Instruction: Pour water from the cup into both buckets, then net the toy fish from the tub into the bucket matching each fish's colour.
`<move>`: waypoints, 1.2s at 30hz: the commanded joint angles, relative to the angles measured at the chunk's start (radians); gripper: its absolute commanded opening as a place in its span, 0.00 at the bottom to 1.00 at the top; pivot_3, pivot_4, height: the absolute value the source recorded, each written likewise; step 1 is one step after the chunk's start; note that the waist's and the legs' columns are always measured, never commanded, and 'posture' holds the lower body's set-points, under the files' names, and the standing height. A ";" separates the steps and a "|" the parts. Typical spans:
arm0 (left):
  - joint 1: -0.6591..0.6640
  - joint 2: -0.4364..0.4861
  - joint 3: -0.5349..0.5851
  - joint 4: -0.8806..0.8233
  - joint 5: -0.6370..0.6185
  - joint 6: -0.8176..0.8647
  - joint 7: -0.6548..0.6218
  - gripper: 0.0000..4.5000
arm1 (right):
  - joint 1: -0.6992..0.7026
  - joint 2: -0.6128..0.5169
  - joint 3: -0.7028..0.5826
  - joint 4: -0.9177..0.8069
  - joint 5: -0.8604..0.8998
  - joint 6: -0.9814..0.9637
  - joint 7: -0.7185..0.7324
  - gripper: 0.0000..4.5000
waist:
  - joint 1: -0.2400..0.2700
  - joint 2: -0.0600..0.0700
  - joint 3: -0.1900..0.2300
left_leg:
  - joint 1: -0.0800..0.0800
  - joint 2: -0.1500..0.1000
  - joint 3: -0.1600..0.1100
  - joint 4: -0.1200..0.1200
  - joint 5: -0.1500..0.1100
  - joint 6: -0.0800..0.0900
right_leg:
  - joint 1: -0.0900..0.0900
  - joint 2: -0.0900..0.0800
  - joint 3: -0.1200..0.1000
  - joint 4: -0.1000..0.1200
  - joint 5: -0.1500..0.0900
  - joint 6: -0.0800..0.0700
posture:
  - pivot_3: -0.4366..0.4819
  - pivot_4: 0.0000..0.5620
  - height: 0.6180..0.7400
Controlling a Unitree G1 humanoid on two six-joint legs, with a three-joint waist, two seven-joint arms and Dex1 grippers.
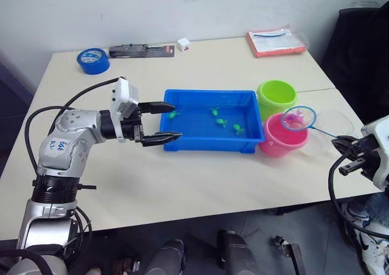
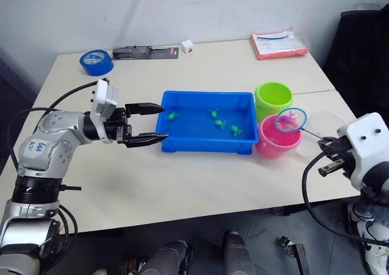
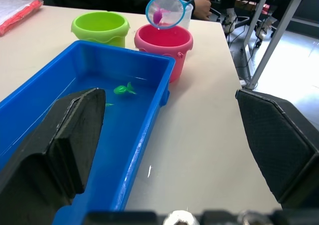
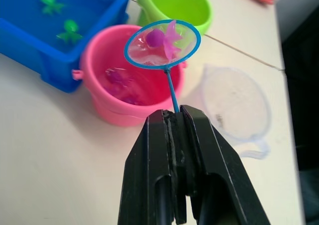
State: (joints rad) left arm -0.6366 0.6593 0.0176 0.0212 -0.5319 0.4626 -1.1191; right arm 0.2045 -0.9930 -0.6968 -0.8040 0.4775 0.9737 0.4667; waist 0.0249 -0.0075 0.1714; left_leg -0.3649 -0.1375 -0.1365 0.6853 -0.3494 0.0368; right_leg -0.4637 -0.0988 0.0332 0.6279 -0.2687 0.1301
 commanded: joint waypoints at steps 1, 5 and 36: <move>-0.039 -0.006 -0.001 0.020 0.011 -0.029 -0.024 1.00 | 0.051 -0.066 0.063 -0.022 -0.200 -0.169 -0.010 0.17 | 0.001 0.000 0.000 | 0.000 0.000 0.000 0.000 0.000 0.000 | 0.000 0.000 0.000 0.000 0.000 0.000 | 0.48 0.27 1.00; -0.052 -0.015 -0.006 0.037 0.021 -0.037 -0.036 1.00 | 0.113 -0.106 0.108 0.012 -0.384 -0.321 0.002 0.17 | 0.000 0.000 0.000 | 0.000 0.000 0.001 0.000 0.000 0.000 | 0.000 0.000 0.000 0.000 0.000 0.000 | 0.48 0.27 1.00; 0.292 0.123 0.247 -0.231 -0.021 0.143 0.180 1.00 | -0.841 0.233 0.542 0.241 -0.088 0.264 0.138 0.17 | -0.010 -0.002 0.001 | 0.004 0.008 0.001 -0.004 -0.003 -0.004 | 0.000 0.005 0.002 -0.001 -0.002 -0.005 | 0.48 0.27 1.00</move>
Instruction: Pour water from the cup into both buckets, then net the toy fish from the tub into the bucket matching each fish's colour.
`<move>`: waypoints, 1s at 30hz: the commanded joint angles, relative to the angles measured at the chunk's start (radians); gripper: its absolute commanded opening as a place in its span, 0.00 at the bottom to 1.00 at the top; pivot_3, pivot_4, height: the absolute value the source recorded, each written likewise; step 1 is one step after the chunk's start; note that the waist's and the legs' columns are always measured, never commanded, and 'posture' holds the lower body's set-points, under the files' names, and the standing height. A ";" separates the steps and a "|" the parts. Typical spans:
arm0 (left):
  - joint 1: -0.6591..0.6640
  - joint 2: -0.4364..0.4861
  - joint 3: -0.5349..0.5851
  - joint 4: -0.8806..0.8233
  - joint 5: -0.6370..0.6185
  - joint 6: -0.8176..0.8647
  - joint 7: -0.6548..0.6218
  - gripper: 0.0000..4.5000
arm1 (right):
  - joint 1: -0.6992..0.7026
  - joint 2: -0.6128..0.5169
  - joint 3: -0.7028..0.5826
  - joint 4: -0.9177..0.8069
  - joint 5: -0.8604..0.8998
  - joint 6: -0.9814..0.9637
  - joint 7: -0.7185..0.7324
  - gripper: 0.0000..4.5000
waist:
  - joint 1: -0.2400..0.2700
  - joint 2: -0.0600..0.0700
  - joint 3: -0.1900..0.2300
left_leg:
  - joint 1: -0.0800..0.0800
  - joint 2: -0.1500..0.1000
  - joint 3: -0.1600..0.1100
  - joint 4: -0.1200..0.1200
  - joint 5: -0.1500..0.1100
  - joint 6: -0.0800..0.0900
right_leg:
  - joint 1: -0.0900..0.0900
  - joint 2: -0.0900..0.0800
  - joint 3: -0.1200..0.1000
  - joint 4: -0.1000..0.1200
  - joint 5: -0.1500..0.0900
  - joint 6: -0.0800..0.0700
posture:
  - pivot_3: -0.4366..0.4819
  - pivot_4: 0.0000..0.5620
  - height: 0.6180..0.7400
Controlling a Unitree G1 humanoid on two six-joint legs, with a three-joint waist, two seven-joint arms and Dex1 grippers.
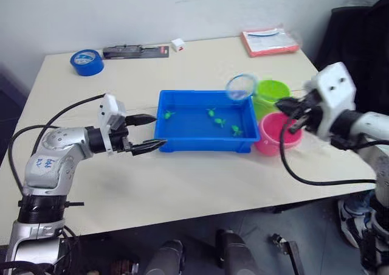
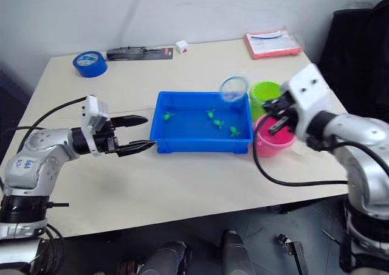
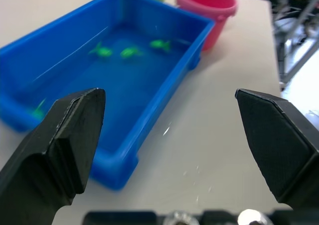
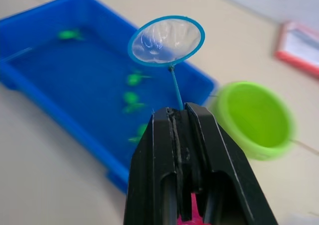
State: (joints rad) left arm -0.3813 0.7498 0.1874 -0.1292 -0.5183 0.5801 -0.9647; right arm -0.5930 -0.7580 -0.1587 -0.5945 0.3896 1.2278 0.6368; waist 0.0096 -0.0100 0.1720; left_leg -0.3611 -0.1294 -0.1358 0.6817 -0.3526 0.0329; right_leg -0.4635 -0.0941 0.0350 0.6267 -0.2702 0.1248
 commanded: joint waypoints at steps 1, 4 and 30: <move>0.063 0.042 0.103 -0.100 -0.044 0.039 0.032 1.00 | -0.059 0.012 0.011 0.044 0.004 0.013 -0.042 0.17 | 0.008 0.000 0.000 | 0.000 0.000 0.000 0.000 -0.001 0.001 | 0.000 0.000 -0.002 0.000 0.000 0.000 | 0.48 0.27 1.00; 0.130 0.063 0.166 -0.149 -0.066 0.067 0.052 1.00 | -0.091 0.054 0.031 0.062 0.030 0.021 -0.055 0.17 | 0.011 0.000 0.000 | 0.000 -0.001 0.005 0.002 -0.002 0.003 | 0.000 -0.001 -0.004 -0.001 0.000 0.000 | 0.48 0.27 1.00; 0.180 0.054 0.176 -0.222 -0.158 0.079 0.089 1.00 | -0.173 0.033 -0.074 0.246 0.378 0.387 -0.190 0.17 | 0.010 0.001 0.000 | 0.001 0.000 0.007 0.001 -0.003 0.003 | -0.001 0.000 -0.004 0.000 0.000 0.000 | 0.48 0.27 1.00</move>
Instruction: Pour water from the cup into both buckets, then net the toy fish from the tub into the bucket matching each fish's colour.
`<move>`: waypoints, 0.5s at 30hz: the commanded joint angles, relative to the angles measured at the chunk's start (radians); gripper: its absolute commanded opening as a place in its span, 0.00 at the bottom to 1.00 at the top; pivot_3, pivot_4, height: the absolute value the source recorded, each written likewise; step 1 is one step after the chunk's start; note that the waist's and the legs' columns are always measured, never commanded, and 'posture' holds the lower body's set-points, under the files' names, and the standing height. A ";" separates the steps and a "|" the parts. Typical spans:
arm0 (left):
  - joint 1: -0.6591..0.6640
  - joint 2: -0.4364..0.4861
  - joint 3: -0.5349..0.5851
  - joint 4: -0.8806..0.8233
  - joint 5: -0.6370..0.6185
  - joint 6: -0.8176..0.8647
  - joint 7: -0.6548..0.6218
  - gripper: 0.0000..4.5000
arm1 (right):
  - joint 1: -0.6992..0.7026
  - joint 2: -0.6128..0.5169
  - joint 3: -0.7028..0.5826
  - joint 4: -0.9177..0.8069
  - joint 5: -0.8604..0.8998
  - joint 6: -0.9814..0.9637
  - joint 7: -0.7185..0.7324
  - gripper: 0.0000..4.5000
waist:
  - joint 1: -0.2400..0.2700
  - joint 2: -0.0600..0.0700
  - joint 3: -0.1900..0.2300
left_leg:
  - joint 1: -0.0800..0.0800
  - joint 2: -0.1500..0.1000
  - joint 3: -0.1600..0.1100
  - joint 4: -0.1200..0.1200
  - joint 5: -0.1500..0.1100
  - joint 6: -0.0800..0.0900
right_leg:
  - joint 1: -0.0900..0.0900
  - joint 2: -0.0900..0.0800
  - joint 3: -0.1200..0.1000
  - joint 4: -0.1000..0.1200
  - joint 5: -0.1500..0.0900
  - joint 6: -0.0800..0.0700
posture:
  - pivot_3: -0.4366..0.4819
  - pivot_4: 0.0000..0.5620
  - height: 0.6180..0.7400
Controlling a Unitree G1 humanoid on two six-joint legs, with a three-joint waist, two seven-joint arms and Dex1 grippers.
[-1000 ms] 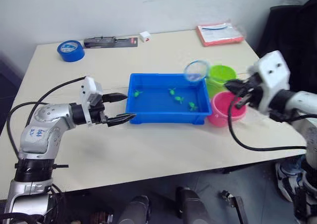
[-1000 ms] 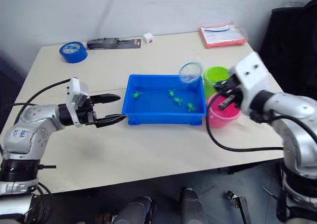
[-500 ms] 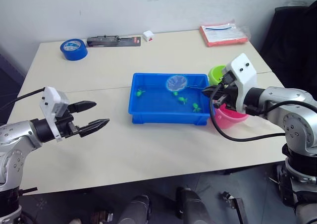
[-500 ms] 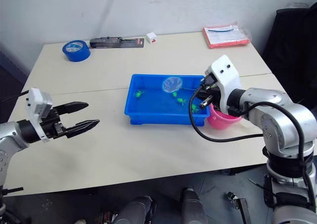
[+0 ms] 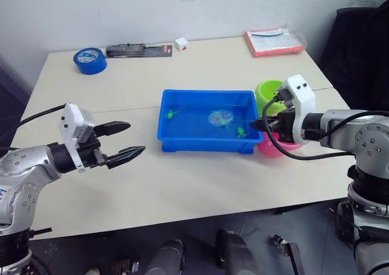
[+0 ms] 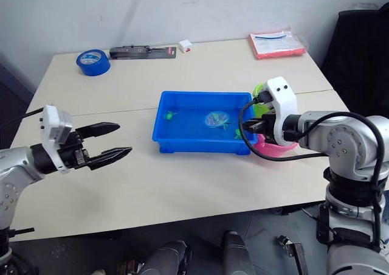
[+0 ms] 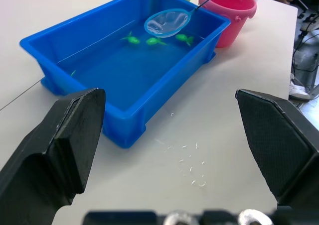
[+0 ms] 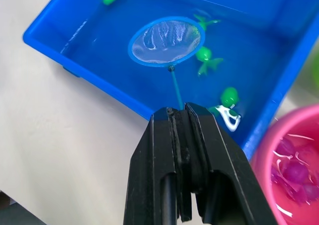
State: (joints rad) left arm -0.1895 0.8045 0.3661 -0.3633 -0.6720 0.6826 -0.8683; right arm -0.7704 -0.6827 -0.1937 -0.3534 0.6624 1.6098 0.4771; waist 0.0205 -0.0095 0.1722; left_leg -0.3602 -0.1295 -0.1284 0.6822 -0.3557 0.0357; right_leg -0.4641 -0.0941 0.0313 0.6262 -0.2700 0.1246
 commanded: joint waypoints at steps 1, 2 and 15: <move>-0.018 -0.004 -0.012 0.020 -0.002 -0.030 -0.008 1.00 | 0.011 -0.057 -0.042 0.015 0.149 0.005 -0.052 0.17 | -0.003 0.000 0.000 | 0.000 0.000 0.000 0.000 0.000 0.000 | 0.000 0.000 0.000 0.000 0.000 0.000 | 0.48 0.27 1.00; -0.022 -0.006 -0.018 0.025 -0.002 -0.034 -0.009 1.00 | 0.014 -0.068 -0.045 0.025 0.187 0.005 -0.075 0.17 | -0.004 0.000 0.000 | 0.000 0.000 0.000 0.000 0.000 0.000 | 0.000 0.000 0.000 0.000 0.000 0.000 | 0.48 0.27 1.00; -0.048 -0.019 -0.071 0.054 0.005 -0.064 -0.012 1.00 | -0.049 -0.160 0.054 0.021 0.267 -0.017 -0.353 0.17 | -0.002 0.000 0.000 | 0.000 0.001 0.001 0.000 0.000 0.000 | 0.000 0.000 0.000 0.000 0.000 0.000 | 0.48 0.27 1.00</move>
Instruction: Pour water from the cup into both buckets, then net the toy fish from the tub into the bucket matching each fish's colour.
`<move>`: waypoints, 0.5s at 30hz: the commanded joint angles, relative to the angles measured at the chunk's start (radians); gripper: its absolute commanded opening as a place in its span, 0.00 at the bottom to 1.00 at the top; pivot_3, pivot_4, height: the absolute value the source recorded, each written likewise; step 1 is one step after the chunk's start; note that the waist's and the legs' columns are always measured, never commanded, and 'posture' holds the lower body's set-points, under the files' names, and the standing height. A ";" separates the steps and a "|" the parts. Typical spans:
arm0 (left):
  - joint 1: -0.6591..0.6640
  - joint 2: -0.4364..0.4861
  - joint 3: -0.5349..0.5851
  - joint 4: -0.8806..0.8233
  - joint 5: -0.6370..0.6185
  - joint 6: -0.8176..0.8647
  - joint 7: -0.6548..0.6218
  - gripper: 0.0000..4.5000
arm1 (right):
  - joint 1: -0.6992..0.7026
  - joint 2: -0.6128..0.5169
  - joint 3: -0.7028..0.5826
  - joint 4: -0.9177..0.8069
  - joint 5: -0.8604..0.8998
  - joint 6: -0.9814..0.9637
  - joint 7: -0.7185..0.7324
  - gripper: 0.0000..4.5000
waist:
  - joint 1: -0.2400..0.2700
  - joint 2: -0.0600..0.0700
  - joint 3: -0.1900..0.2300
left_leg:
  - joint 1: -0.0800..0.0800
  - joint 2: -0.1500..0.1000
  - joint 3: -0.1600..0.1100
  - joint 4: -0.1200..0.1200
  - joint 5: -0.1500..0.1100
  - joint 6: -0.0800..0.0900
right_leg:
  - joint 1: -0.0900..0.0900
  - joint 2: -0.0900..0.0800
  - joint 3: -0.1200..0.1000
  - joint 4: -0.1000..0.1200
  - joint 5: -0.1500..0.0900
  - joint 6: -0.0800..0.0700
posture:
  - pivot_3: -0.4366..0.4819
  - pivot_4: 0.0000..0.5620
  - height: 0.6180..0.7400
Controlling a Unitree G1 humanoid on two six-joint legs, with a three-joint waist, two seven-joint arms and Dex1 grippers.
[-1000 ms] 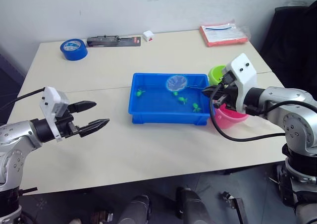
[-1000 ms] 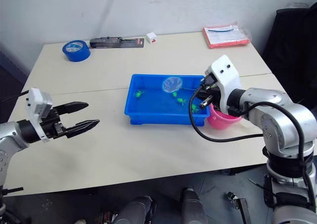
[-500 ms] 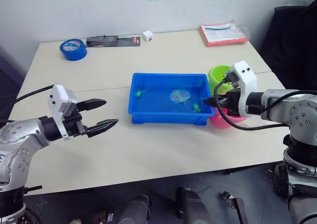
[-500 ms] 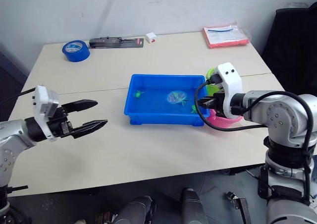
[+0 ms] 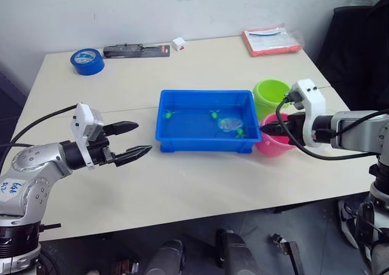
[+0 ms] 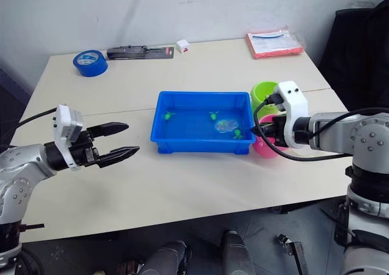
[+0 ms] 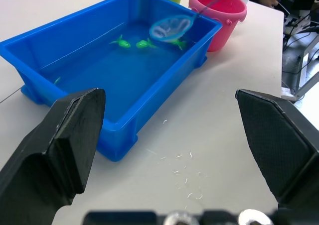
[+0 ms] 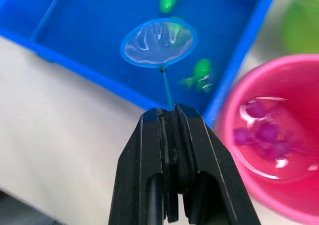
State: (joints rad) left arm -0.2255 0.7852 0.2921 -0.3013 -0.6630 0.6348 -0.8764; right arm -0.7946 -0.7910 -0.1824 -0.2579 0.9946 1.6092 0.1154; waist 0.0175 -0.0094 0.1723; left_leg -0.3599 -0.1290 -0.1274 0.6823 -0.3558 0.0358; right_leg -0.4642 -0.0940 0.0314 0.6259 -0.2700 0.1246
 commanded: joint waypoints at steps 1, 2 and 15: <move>-0.013 0.001 0.001 -0.005 -0.003 -0.018 -0.004 1.00 | -0.023 -0.093 0.095 -0.102 -0.099 -0.062 0.043 0.17 | 0.003 0.000 0.000 | 0.000 0.000 0.000 0.000 0.000 0.000 | 0.000 0.000 0.000 0.000 0.000 0.000 | 0.48 0.27 1.00; -0.014 0.001 -0.001 -0.003 -0.002 -0.019 -0.005 1.00 | -0.020 -0.129 0.138 -0.121 -0.124 -0.096 0.074 0.17 | 0.004 0.000 0.000 | 0.000 0.000 0.000 0.000 0.000 0.000 | 0.000 0.000 0.000 0.000 0.000 0.000 | 0.48 0.27 1.00; -0.037 -0.013 -0.031 0.022 0.003 -0.043 -0.005 1.00 | -0.012 -0.467 0.680 -0.194 -0.867 -0.885 0.537 0.17 | 0.001 0.000 0.000 | 0.000 0.000 0.002 0.000 -0.001 0.000 | -0.001 0.001 0.001 -0.005 0.000 0.000 | 0.48 0.27 1.00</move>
State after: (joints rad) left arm -0.2505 0.7755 0.2547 -0.2689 -0.6612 0.6095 -0.8771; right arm -0.8004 -1.2393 0.4885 -0.4436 0.2374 0.8317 0.6072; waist 0.0187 -0.0090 0.1726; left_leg -0.3600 -0.1286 -0.1252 0.6823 -0.3569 0.0358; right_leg -0.4649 -0.0929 0.0324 0.6214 -0.2699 0.1250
